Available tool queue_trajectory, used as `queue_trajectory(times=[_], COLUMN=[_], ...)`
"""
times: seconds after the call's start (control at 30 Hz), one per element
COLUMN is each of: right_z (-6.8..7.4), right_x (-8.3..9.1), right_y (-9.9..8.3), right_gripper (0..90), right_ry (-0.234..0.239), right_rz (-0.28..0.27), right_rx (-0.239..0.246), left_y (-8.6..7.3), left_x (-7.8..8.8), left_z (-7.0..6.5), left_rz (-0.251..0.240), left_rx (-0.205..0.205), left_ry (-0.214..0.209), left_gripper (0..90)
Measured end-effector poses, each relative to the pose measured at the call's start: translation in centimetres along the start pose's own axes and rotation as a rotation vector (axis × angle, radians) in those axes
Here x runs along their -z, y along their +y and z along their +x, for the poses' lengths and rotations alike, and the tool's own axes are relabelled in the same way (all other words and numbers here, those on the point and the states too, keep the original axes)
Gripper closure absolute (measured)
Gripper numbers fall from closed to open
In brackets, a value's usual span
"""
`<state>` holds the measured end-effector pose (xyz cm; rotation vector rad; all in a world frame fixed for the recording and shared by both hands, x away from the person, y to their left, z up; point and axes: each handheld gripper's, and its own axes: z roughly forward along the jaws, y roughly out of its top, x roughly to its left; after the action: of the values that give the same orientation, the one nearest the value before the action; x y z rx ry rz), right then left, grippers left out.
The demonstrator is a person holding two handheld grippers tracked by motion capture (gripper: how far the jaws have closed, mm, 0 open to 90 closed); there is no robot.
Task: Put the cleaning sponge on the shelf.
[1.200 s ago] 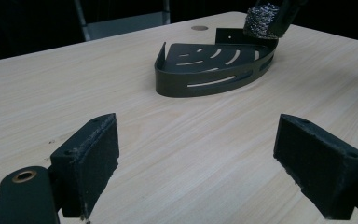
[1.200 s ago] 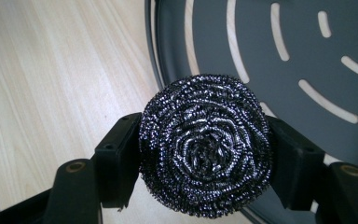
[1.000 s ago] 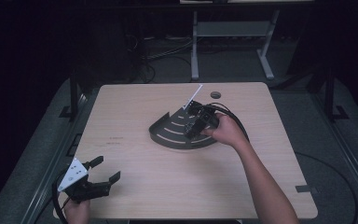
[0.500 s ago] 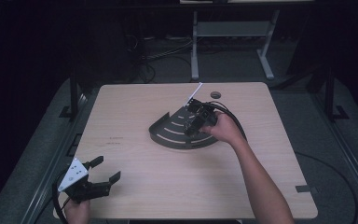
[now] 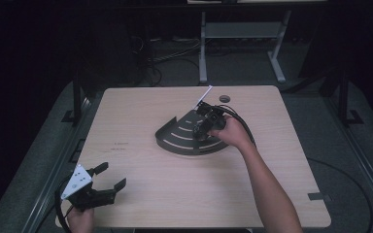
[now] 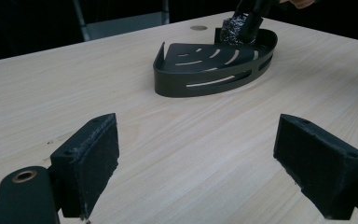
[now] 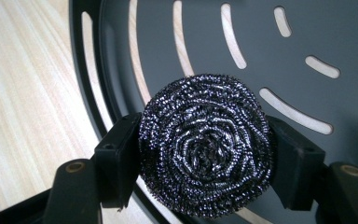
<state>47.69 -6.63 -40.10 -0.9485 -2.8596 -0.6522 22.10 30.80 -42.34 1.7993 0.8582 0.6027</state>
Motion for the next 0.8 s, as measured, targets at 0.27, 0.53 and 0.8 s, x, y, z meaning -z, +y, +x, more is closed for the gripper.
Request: queue_trajectory(times=[0.27, 0.53, 0.8], right_z=[-1.0, -1.6, -1.7], right_x=[-1.0, -1.8, -2.2], right_y=[0.0, 0.4, 1.3], right_gripper=[33.0, 33.0, 32.8], right_ry=[-0.006, 0.000, -0.011], right_rz=[0.018, 0.017, 0.037], right_rx=[-0.038, -0.051, -0.057], left_y=[-0.1, 0.0, 0.0], left_x=[0.0, -0.1, -0.1], left_z=[0.1, 0.0, 0.1], left_rz=[-0.001, 0.000, 0.004], left_rx=[0.007, 0.005, 0.002], left_ry=[0.002, 0.000, -0.001], left_gripper=[13.5, 13.5, 13.5])
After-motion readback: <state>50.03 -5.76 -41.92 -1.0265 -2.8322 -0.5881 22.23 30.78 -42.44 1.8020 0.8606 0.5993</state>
